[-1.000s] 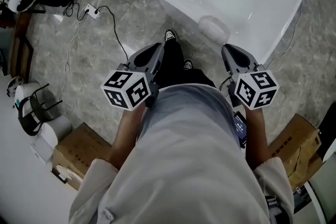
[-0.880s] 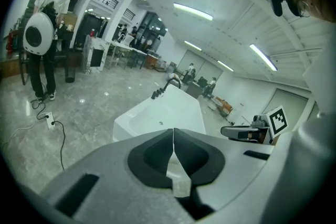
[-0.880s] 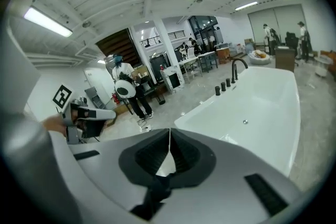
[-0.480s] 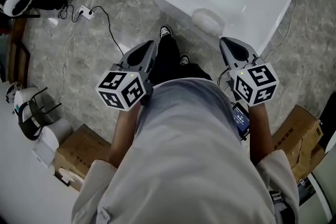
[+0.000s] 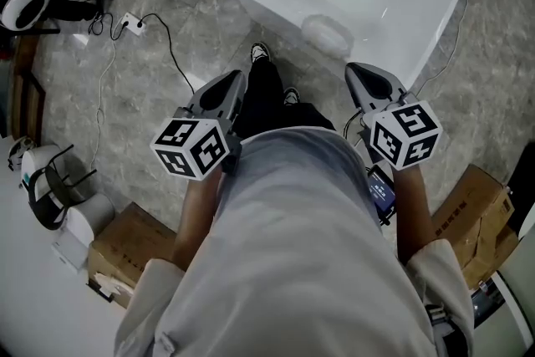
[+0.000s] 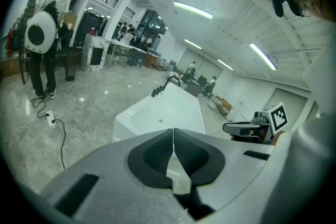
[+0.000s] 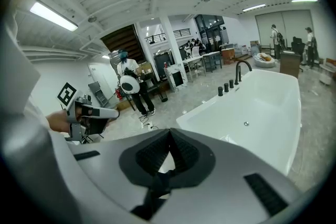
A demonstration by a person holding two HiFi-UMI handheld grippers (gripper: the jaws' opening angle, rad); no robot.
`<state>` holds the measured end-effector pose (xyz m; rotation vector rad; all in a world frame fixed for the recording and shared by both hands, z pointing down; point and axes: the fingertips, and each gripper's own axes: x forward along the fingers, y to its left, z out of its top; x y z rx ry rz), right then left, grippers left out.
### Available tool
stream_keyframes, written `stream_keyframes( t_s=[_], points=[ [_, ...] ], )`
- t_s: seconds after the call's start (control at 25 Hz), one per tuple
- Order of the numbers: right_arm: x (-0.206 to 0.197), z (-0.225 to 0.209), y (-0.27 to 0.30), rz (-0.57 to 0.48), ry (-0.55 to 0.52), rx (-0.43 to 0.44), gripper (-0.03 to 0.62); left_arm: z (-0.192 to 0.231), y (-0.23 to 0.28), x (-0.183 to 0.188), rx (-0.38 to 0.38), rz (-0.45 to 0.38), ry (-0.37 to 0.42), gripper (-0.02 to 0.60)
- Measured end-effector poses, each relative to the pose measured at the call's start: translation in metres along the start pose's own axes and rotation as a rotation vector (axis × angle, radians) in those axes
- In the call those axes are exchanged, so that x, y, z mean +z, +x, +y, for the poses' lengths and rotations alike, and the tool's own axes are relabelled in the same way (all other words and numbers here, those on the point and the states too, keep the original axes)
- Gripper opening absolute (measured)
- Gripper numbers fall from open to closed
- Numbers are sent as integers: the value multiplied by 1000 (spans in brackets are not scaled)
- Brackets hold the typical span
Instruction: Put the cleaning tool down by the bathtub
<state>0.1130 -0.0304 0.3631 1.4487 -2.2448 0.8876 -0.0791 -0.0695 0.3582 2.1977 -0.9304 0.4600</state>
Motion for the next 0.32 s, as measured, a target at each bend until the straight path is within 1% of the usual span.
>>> stream_keyframes(
  t_s=[0.32],
  points=[
    [-5,-3,3,37,-4,-28,11,3,2,-7,-13,42,-3,9]
  ],
)
